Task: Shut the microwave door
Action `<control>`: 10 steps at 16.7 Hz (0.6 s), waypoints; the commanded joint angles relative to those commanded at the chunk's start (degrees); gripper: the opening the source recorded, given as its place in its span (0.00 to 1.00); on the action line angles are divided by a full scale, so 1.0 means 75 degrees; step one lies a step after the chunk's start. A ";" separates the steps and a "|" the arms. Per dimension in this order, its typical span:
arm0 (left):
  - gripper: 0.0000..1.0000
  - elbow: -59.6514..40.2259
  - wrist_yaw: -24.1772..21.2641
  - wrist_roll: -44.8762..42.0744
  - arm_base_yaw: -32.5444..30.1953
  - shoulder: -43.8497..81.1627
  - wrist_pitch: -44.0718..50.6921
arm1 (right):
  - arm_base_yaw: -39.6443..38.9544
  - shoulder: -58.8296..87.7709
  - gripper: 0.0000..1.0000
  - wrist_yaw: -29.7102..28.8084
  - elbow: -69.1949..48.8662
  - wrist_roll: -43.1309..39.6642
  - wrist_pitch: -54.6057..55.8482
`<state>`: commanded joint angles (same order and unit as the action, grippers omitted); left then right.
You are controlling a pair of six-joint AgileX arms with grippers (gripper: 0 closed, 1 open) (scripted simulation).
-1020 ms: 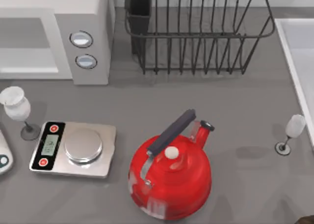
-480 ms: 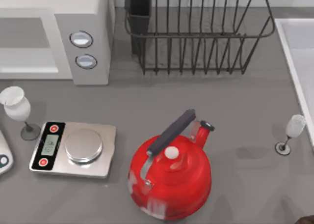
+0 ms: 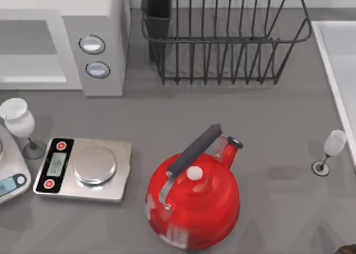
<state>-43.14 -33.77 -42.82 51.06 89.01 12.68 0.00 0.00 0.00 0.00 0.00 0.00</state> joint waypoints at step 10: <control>0.00 0.0964 0.0397 0.0639 -0.0666 -0.0935 -0.0470 | 0.0000 0.0000 1.00 0.0000 0.0000 0.0000 0.0000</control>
<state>-35.91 -30.79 -38.03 46.07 82.01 9.15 0.00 0.00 0.00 0.00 0.00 0.00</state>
